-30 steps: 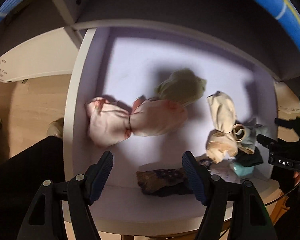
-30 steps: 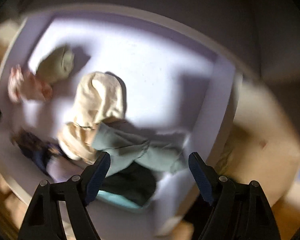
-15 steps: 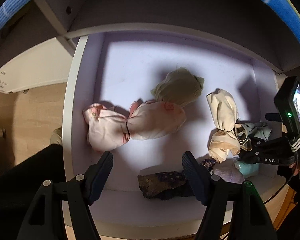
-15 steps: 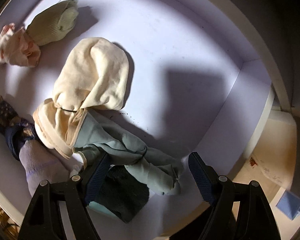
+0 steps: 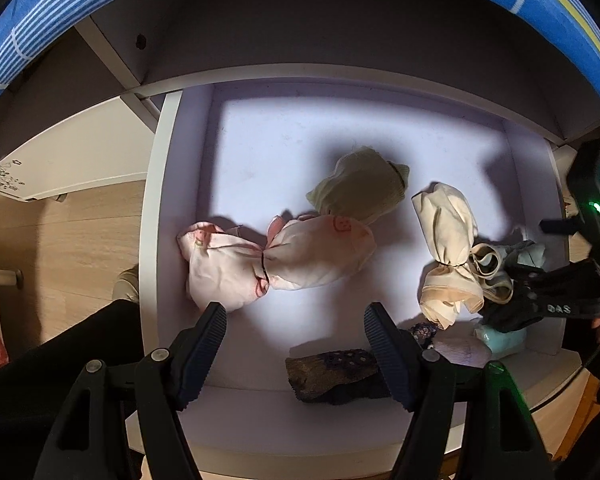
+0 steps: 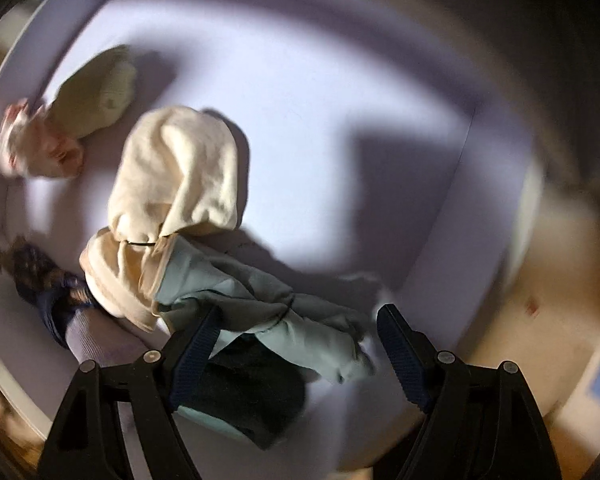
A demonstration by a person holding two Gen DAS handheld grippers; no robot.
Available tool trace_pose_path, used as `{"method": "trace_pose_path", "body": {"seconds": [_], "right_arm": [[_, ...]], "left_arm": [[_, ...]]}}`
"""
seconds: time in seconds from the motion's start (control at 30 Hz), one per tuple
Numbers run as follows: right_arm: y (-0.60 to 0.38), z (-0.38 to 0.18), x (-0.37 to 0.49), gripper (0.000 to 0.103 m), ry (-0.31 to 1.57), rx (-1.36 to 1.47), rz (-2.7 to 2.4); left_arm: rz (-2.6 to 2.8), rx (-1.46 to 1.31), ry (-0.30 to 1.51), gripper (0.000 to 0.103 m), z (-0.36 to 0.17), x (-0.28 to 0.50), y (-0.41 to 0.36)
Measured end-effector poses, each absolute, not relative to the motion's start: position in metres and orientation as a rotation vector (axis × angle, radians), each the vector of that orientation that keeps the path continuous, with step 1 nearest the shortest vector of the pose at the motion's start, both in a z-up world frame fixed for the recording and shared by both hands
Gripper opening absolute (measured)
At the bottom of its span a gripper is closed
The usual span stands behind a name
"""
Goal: Organize soft objects
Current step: 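Grasp the grey-green garment with the right gripper and lift it, then carry the grey-green garment into the gold box and open the right gripper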
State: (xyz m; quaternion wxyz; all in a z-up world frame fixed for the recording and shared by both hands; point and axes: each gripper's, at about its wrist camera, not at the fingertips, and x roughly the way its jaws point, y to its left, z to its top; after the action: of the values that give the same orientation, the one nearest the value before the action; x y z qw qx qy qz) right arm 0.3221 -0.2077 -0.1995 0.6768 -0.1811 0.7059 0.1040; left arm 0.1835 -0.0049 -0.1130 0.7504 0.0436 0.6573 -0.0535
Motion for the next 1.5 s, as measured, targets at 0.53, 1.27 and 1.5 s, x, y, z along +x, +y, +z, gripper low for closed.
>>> {"method": "trace_pose_path", "body": {"seconds": [0.53, 1.27, 1.5], "right_arm": [[-0.177, -0.254, 0.302, 0.08, 1.544, -0.712, 0.279], [-0.208, -0.213, 0.295, 0.038, 1.566, -0.21, 0.186], [-0.228, -0.193, 0.274, 0.038, 1.536, 0.049, 0.163]], "left_arm": [[-0.132, 0.207, 1.39, 0.072, -0.107, 0.182, -0.017], [-0.145, 0.266, 1.456, 0.072, -0.123, 0.179, -0.025], [-0.159, 0.277, 1.513, 0.072, -0.136, 0.174, -0.025]]}}
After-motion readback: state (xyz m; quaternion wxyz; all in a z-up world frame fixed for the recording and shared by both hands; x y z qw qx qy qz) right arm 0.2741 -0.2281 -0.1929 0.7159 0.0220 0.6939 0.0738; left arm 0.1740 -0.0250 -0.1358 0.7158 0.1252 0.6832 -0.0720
